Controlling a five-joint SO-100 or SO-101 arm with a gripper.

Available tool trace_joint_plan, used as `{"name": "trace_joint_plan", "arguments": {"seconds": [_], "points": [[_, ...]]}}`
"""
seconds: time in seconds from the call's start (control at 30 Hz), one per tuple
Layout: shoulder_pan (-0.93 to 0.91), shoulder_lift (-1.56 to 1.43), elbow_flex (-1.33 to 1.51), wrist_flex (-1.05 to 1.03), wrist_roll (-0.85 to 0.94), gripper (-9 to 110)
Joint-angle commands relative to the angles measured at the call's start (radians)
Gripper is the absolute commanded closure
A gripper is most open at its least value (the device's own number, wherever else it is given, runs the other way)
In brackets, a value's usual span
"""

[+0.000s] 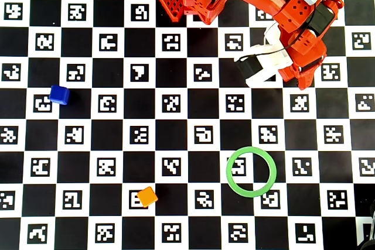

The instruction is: Grab the red cube then put it in the green circle then put the blue cube on top and finally the orange cube on top

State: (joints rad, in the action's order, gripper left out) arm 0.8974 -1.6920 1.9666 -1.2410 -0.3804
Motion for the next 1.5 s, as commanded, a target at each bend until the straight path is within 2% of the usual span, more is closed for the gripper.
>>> {"name": "trace_joint_plan", "arguments": {"seconds": [0.0, 0.33, 1.1, 1.47], "points": [[0.017, -0.028, 0.011, 0.035, -0.014, 63], [0.025, 0.044, 0.032, 0.132, -0.029, 63], [0.052, 0.149, 0.029, 0.215, -0.035, 64], [0.046, 0.155, 0.025, 0.216, -0.009, 70]]}}
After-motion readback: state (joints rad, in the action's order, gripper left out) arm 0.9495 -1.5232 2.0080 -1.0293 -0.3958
